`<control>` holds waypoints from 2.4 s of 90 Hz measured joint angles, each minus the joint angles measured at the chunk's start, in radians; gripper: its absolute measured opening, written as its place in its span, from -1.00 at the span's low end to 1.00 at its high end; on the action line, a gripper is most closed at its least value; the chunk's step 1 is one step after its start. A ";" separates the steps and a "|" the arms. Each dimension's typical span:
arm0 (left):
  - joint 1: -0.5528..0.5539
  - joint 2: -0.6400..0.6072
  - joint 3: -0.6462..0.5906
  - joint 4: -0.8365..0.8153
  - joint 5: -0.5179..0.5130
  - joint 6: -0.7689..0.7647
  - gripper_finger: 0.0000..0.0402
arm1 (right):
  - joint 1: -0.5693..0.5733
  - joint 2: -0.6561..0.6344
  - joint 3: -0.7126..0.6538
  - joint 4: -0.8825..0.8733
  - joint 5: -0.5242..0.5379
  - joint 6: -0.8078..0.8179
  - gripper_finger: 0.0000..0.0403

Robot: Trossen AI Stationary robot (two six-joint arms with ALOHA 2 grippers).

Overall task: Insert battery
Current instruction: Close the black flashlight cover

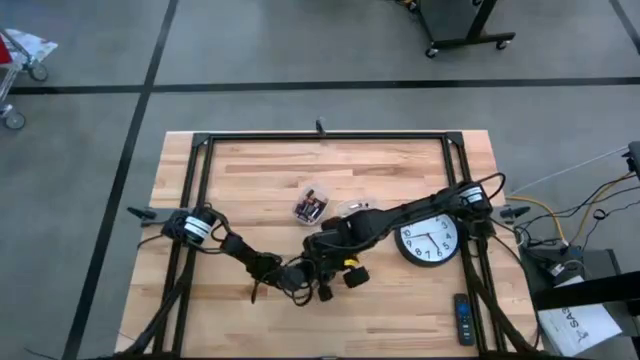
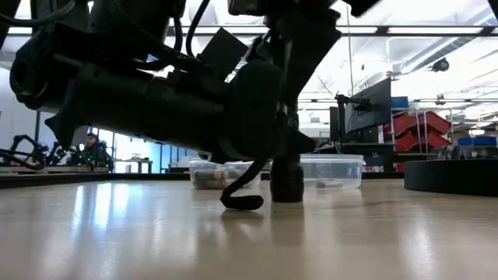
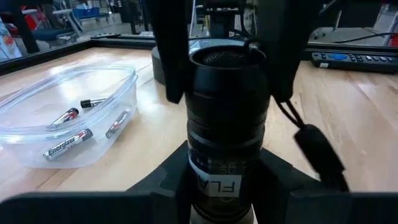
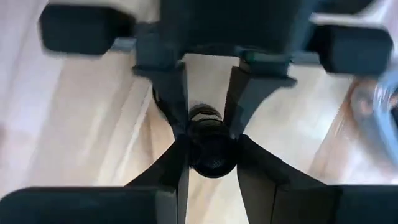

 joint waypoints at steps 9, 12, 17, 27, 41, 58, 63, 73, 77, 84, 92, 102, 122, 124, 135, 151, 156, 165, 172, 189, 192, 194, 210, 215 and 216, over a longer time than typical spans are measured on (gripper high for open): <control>0.000 0.000 0.000 0.001 0.002 -0.001 -0.52 | -0.001 0.000 0.000 0.006 0.000 0.234 -0.61; 0.000 0.000 0.000 0.002 0.004 -0.002 -0.52 | -0.002 0.000 0.000 0.008 0.001 0.319 -0.61; 0.000 0.000 0.000 0.002 0.006 -0.004 -0.52 | -0.005 0.000 0.000 0.009 0.000 0.478 -0.58; 0.000 0.000 0.000 0.002 0.005 -0.004 -0.52 | -0.007 0.000 0.000 0.010 -0.007 0.586 -0.49; -0.001 0.000 0.000 0.000 -0.002 -0.002 -0.53 | -0.009 -0.005 0.000 0.000 -0.029 0.200 -0.28; 0.000 0.000 0.000 0.000 -0.002 -0.001 -0.53 | -0.007 -0.010 0.000 -0.011 -0.029 -0.227 -0.11; 0.000 0.000 0.000 0.000 -0.002 -0.001 -0.53 | -0.007 -0.010 0.000 -0.012 -0.028 -0.329 -0.09; 0.000 0.000 0.000 0.000 -0.002 -0.001 -0.53 | -0.008 -0.010 0.000 -0.013 -0.026 -0.505 -0.09; 0.000 0.000 0.000 0.000 -0.002 -0.001 -0.53 | -0.008 -0.010 0.000 -0.014 -0.027 -0.550 -0.10; 0.000 0.000 0.000 0.000 -0.002 -0.001 -0.53 | -0.008 -0.005 0.000 -0.011 -0.027 -0.592 -0.15; 0.000 0.000 0.000 0.000 -0.002 -0.001 -0.53 | -0.008 0.001 -0.003 -0.014 -0.026 -0.599 -0.21; 0.000 0.000 0.000 0.000 -0.002 0.000 -0.53 | -0.008 0.002 -0.005 0.000 -0.026 -0.595 -0.32; 0.000 0.000 0.000 0.000 -0.002 0.000 -0.53 | -0.008 0.007 -0.007 0.004 -0.025 -0.523 -0.54; 0.000 0.000 0.000 0.000 -0.001 0.000 -0.53 | -0.008 0.009 -0.007 0.004 -0.025 -0.513 -0.55; 0.000 0.000 0.000 0.001 -0.001 0.000 -0.53 | -0.008 0.024 -0.004 0.006 -0.025 -0.387 -0.53; 0.000 0.000 0.000 0.003 0.000 0.000 -0.53 | -0.003 0.044 -0.005 0.009 -0.024 -0.152 -0.50; 0.000 0.000 0.000 0.005 0.000 0.001 -0.53 | 0.000 0.048 -0.005 0.012 -0.021 -0.094 -0.53; -0.001 0.000 0.000 0.008 0.003 0.002 -0.53 | 0.003 0.049 -0.005 0.017 -0.017 0.055 -0.57; -0.001 0.000 0.000 0.009 0.004 -0.001 -0.53 | 0.003 0.050 -0.006 0.027 -0.016 0.229 -0.57; -0.001 0.000 0.000 0.010 0.009 -0.006 -0.53 | -0.001 0.050 -0.001 0.036 -0.024 0.698 -0.50; -0.001 0.000 0.000 0.010 0.008 -0.006 -0.53 | -0.001 0.050 0.001 0.034 -0.031 0.701 -0.48; -0.001 0.000 0.000 0.010 0.007 -0.006 -0.53 | -0.002 0.050 0.002 0.034 -0.034 0.693 -0.46; -0.001 0.000 0.000 0.007 -0.003 0.001 -0.54 | -0.005 0.039 0.026 0.029 -0.035 0.367 -0.31; 0.000 0.000 0.000 0.006 -0.004 0.001 -0.54 | -0.005 0.037 0.040 0.030 -0.035 0.215 -0.26; 0.000 0.000 0.000 0.006 -0.005 0.001 -0.54 | -0.005 0.036 0.042 0.030 -0.035 0.184 -0.25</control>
